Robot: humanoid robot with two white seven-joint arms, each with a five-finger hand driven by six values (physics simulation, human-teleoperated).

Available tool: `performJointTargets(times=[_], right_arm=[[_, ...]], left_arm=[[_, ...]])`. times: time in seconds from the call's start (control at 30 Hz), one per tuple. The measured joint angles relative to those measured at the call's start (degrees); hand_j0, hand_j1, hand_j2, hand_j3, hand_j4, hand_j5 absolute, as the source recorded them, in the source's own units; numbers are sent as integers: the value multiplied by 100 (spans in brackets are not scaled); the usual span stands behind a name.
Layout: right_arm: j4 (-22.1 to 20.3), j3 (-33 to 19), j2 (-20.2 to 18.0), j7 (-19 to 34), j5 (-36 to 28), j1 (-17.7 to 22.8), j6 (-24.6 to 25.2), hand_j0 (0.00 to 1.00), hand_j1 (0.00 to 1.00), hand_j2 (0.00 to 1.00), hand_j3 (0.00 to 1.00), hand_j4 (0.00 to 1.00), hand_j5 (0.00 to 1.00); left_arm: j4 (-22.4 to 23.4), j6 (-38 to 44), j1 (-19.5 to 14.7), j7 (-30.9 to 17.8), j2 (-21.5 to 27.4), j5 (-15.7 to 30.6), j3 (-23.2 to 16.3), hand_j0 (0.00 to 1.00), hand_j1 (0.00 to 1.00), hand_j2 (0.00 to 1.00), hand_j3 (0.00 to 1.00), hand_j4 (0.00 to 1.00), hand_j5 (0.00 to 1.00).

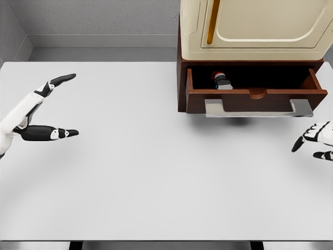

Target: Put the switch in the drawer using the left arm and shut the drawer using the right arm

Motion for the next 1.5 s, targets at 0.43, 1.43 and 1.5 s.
performJointTargets(times=[0.43,1.43,1.5], right_arm=[[-237,-84,82,41,10,-632,1,66,66,66,66,66,66],[-223,-24,523,49,238,-791,-1,67,67,67,67,67,67],[-224,-24,531,49,240,-799,0,67,67,67,67,67,67]], left_arm=[[11,2,0,0,0,0,2,100,100,100,100,100,100],[1,0,9,0,0,0,1,100,100,100,100,100,100],[1,-1,9,0,0,0,1,100,100,100,100,100,100]])
